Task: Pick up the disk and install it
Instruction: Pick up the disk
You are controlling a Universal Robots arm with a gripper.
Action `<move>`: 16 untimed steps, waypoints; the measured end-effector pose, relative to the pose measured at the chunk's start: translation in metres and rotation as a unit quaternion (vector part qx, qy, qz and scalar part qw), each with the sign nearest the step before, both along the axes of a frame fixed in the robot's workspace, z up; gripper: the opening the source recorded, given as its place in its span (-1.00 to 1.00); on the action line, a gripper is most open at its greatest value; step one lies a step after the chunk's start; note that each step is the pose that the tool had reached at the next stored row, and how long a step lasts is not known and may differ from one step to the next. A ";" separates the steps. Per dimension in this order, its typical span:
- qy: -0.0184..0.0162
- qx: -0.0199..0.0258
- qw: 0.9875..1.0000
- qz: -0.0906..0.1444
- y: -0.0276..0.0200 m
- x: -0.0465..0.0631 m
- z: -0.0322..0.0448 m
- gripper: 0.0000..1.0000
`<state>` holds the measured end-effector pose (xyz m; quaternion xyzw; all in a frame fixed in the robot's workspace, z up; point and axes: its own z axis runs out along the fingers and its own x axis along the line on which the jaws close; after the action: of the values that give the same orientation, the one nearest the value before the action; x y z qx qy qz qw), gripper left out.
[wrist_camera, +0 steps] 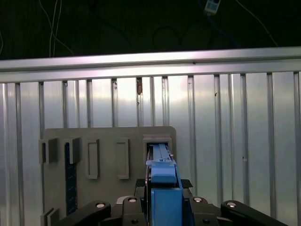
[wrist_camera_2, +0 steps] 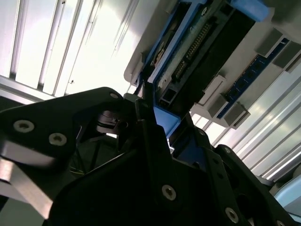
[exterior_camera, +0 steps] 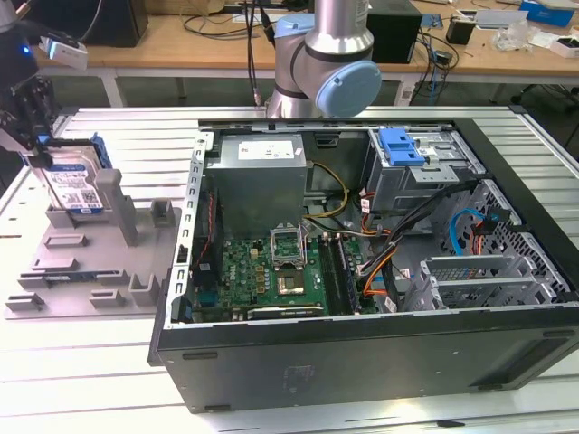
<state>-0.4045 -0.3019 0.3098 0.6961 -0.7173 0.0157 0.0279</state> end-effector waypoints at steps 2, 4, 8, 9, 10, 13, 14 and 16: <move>0.000 0.000 1.000 0.000 0.0000 0.000 0.0036 -0.27; 0.000 0.000 1.000 0.000 0.0000 0.000 0.0105 -0.27; 0.000 0.000 1.000 0.000 0.0000 0.000 0.0225 -0.27; 0.000 0.000 1.000 0.000 -0.0001 0.000 0.0252 -0.27; 0.000 0.000 1.000 0.000 0.0000 0.000 0.0277 -0.27; 0.000 0.000 1.000 0.000 0.0000 0.000 0.0350 -0.27; 0.000 0.000 1.000 0.000 0.0000 0.000 0.0373 -0.27; 0.000 0.000 1.000 0.000 0.0000 0.000 0.0429 -0.27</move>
<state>-0.4040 -0.3018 0.3527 0.6961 -0.7173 0.0157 0.0279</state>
